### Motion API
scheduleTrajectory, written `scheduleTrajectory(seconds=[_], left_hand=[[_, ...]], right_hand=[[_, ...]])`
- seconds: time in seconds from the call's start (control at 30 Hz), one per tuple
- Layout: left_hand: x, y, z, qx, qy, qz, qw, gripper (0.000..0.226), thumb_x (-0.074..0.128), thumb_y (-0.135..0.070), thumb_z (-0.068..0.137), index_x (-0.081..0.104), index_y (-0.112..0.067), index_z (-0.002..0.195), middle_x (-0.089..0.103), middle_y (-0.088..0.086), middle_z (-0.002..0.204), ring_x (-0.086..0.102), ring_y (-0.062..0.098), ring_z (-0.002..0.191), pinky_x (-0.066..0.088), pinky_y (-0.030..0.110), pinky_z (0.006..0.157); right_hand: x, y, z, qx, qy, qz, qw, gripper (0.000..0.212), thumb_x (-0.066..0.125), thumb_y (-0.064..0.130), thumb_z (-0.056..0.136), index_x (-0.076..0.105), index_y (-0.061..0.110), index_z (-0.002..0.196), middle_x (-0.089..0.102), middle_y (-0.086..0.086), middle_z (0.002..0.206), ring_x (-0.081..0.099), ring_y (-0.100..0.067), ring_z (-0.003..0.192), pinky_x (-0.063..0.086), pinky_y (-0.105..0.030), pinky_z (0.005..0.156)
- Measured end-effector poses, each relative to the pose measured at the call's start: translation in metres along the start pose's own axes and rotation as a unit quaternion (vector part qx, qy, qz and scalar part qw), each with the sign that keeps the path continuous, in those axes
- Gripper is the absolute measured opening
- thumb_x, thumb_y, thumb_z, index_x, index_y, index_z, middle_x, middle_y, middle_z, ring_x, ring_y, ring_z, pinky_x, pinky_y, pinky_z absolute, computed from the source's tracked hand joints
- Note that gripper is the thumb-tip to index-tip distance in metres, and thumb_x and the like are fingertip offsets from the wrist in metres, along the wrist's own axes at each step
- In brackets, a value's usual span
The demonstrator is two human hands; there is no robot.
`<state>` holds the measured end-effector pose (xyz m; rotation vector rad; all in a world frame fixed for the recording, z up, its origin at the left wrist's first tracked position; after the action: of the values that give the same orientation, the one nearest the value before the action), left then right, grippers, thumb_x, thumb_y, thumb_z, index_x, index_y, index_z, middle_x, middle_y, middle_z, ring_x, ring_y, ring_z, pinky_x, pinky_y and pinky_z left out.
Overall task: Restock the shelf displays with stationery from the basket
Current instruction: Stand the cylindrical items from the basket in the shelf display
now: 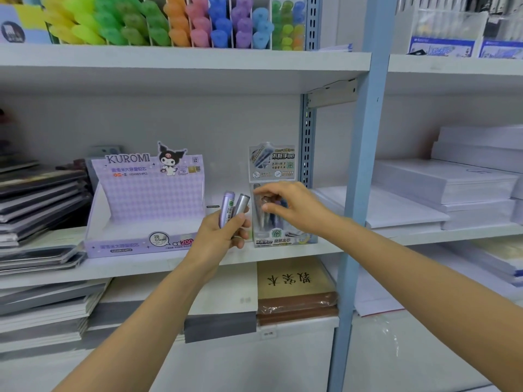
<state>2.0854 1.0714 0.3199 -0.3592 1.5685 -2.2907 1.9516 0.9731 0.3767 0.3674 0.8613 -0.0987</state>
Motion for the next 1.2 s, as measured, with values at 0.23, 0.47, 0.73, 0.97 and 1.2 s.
scheduleTrajectory(seconds=[0.23, 0.47, 0.73, 0.97, 1.2], left_hand=[[-0.001, -0.006, -0.007, 0.006, 0.022, -0.018, 1.0, 0.023, 0.051, -0.015, 0.099, 0.051, 0.001, 0.116, 0.066, 0.014, 0.089, 0.057, 0.019, 0.066, 0.049, 0.026, 0.058], [0.006, -0.012, -0.011, 0.004, 0.069, -0.001, 0.998, 0.028, 0.051, -0.022, 0.099, 0.058, -0.003, 0.118, 0.07, 0.008, 0.086, 0.061, 0.014, 0.065, 0.048, 0.023, 0.054], [0.015, -0.024, -0.011, 0.008, 0.044, -0.049, 0.998, 0.027, 0.05, -0.028, 0.099, 0.065, -0.01, 0.112, 0.074, 0.009, 0.092, 0.062, 0.012, 0.062, 0.046, 0.02, 0.048], [0.022, -0.03, -0.014, 0.034, 0.024, -0.067, 0.997, 0.015, 0.056, -0.023, 0.097, 0.054, -0.014, 0.085, 0.047, -0.006, 0.061, 0.038, 0.007, 0.049, 0.036, 0.018, 0.043], [0.033, -0.041, -0.018, 0.063, 0.016, -0.031, 0.997, 0.023, 0.059, -0.03, 0.095, 0.051, -0.018, 0.077, 0.034, -0.012, 0.05, 0.027, 0.007, 0.045, 0.026, 0.02, 0.043]], right_hand=[[0.01, -0.005, -0.008, 0.029, -0.064, -0.003, 0.998, 0.015, 0.074, 0.022, 0.082, 0.072, 0.014, 0.094, 0.068, 0.001, 0.106, 0.053, -0.017, 0.106, 0.043, -0.041, 0.096], [-0.009, 0.006, -0.015, 0.002, -0.073, 0.175, 0.982, 0.034, 0.065, 0.018, 0.091, 0.062, 0.022, 0.125, 0.064, 0.01, 0.113, 0.059, -0.008, 0.1, 0.05, -0.026, 0.088], [-0.024, 0.0, -0.029, 0.037, -0.102, 0.266, 0.958, 0.017, 0.069, 0.009, 0.086, 0.069, 0.009, 0.103, 0.07, -0.009, 0.098, 0.065, -0.02, 0.091, 0.055, -0.029, 0.084], [-0.024, -0.006, -0.047, 0.111, -0.125, 0.364, 0.916, 0.014, 0.064, 0.009, 0.089, 0.068, 0.001, 0.1, 0.07, -0.012, 0.083, 0.064, -0.01, 0.068, 0.052, -0.018, 0.064], [-0.027, 0.0, -0.051, 0.102, -0.051, 0.299, 0.947, 0.022, 0.067, 0.022, 0.089, 0.068, 0.014, 0.109, 0.069, -0.004, 0.097, 0.063, -0.014, 0.088, 0.052, -0.032, 0.083]])
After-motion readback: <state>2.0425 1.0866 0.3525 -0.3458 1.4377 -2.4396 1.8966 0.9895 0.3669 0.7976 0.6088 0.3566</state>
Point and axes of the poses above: each hand's wrist, its own z-axis towards the middle knuckle, its own x-axis out of the palm, y = z × x, the point moved 4 cm from there along z, towards the middle knuckle
